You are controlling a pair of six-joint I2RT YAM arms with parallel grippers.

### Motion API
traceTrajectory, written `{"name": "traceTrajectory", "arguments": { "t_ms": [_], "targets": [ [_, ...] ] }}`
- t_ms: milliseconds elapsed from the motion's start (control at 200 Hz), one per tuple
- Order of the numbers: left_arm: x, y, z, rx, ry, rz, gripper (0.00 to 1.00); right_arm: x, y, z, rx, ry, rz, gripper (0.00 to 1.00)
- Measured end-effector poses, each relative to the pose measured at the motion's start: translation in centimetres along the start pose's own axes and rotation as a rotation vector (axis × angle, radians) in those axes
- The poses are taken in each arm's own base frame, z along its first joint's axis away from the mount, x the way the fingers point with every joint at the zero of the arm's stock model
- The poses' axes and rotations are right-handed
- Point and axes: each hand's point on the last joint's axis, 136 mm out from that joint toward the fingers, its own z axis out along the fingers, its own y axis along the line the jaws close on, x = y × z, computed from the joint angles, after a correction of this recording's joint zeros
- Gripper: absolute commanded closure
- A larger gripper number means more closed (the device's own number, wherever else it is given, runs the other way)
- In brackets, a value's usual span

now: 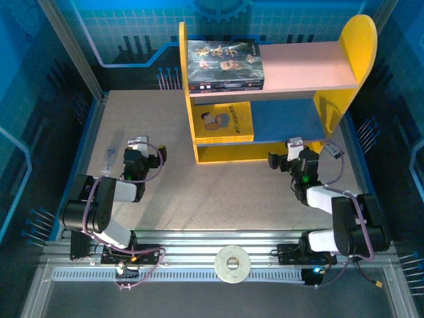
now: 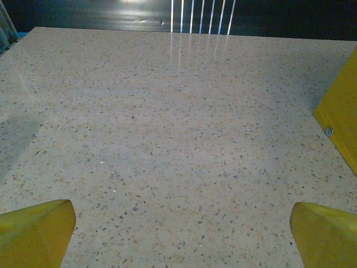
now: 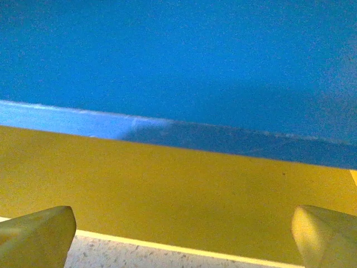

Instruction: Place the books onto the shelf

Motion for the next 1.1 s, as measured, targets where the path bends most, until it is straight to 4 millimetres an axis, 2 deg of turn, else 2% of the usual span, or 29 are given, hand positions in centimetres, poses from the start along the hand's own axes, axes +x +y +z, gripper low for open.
{"name": "traceTrajectory", "arguments": {
  "t_ms": [280,550,1101],
  "targets": [
    [0.0,0.0,0.0,-0.001,0.0,0.0,0.01,2.4,-0.2,1.7,-0.057,0.029,0.028,0.0],
    [0.0,0.1,0.0,-0.003,0.0,0.0,0.01,1.7,-0.2,1.9,-0.059,0.012,0.026,0.0],
    [0.0,0.1,0.0,-0.003,0.0,0.0,0.01,1.6,-0.2,2.0,-0.055,0.011,0.024,0.0]
  ]
}}
